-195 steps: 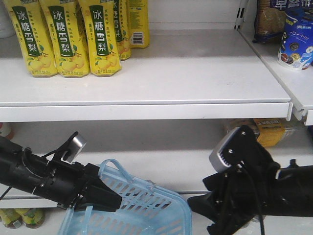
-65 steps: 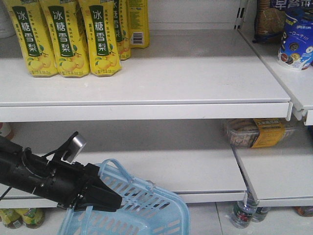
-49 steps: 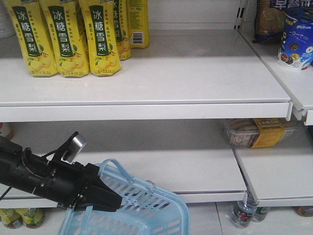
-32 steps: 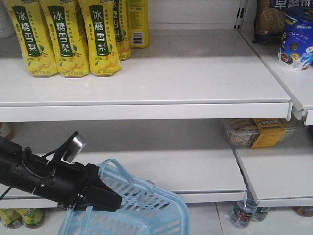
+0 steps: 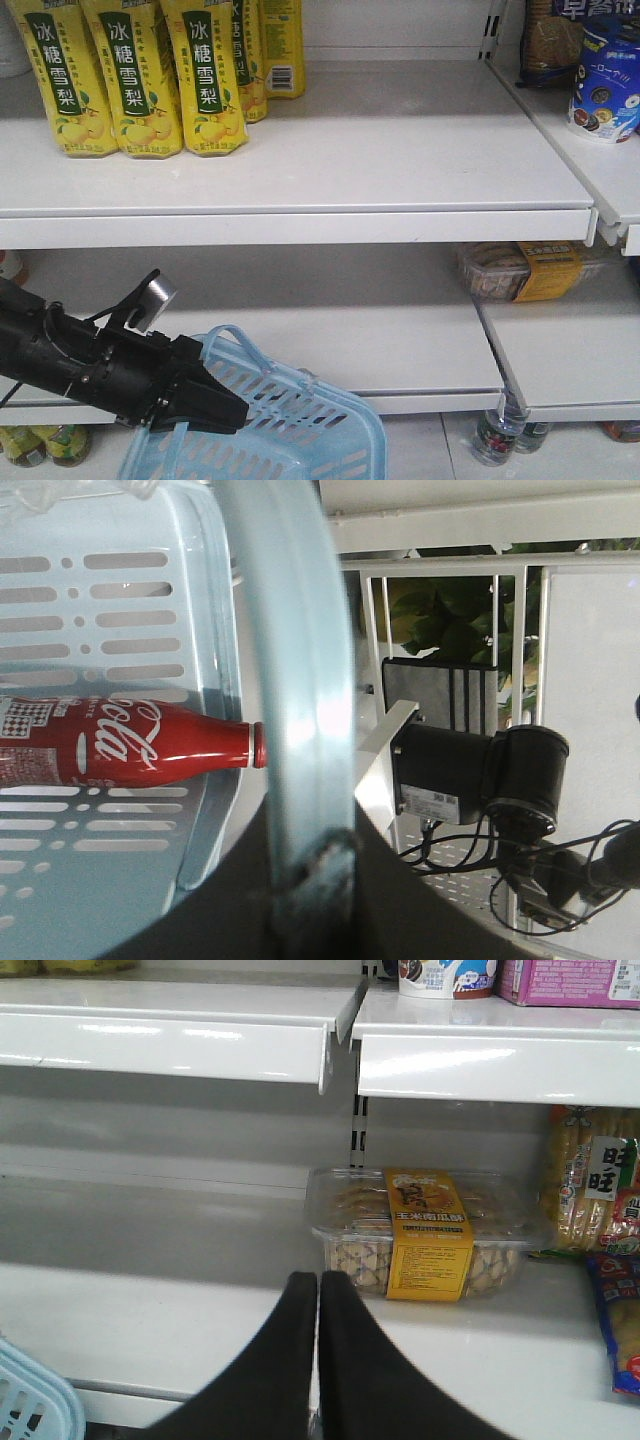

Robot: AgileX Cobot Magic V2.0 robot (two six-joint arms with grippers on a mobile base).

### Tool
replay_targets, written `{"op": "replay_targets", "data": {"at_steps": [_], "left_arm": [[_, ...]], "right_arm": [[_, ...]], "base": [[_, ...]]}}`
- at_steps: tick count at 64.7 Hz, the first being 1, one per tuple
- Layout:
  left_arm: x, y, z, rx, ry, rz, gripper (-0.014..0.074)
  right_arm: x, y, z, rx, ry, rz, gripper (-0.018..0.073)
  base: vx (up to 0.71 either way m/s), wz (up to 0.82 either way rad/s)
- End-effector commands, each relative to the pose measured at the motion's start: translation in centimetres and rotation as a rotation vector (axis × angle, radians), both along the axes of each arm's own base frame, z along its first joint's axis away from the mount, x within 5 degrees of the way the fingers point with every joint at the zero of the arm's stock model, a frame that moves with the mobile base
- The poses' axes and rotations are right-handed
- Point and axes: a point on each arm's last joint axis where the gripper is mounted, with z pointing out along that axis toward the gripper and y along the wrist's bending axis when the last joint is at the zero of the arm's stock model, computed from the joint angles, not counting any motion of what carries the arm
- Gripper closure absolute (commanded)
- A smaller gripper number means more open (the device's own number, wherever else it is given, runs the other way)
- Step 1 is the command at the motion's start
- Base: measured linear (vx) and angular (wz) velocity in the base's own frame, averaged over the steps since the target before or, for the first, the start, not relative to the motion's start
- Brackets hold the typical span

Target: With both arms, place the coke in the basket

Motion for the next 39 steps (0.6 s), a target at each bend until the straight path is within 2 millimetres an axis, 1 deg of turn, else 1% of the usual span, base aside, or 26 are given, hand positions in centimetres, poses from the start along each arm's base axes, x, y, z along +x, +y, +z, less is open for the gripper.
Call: {"op": "replay_targets", "data": {"at_steps": [1, 5, 9, 16, 21, 29, 39], "left_arm": [[-0.4, -0.4, 3.3, -0.116, -0.082, -0.010, 0.0603], [-0.9, -0.4, 4.2, -0.116, -0.119, -0.018, 0.0603], [-1.6, -0.3, 5.6, -0.128, -0.170, -0.018, 0.0603], [-3.6, 0.0, 7.8, -0.147, -0.267, -0.009, 0.0603], [-5.0, 0.3, 8.9, -0.144, -0.331, -0.003, 0.0603], [-7.1, 0.8, 10.2, -0.131, -0.434, 0.035, 0.0603], [-9.5, 1.6, 10.5, -0.082, -0.554, 0.139, 0.0603]], "right_arm": [[-0.2, 0.1, 1.3, 0.002, -0.089, 0.027, 0.0568], [-0.2, 0.1, 1.3, 0.002, -0.089, 0.027, 0.0568], [-0.2, 0.1, 1.3, 0.002, -0.089, 0.027, 0.0568], [-0.2, 0.1, 1.3, 0.002, -0.089, 0.027, 0.0568], [-0.2, 0.1, 1.3, 0.002, -0.089, 0.027, 0.0568], [-0.2, 0.1, 1.3, 0.002, -0.089, 0.027, 0.0568], [-0.2, 0.1, 1.3, 0.002, -0.089, 0.027, 0.0568]], "base": [[0.00, 0.00], [0.00, 0.00], [0.00, 0.00], [0.00, 0.00], [0.00, 0.00], [0.00, 0.00], [0.00, 0.00]]}}
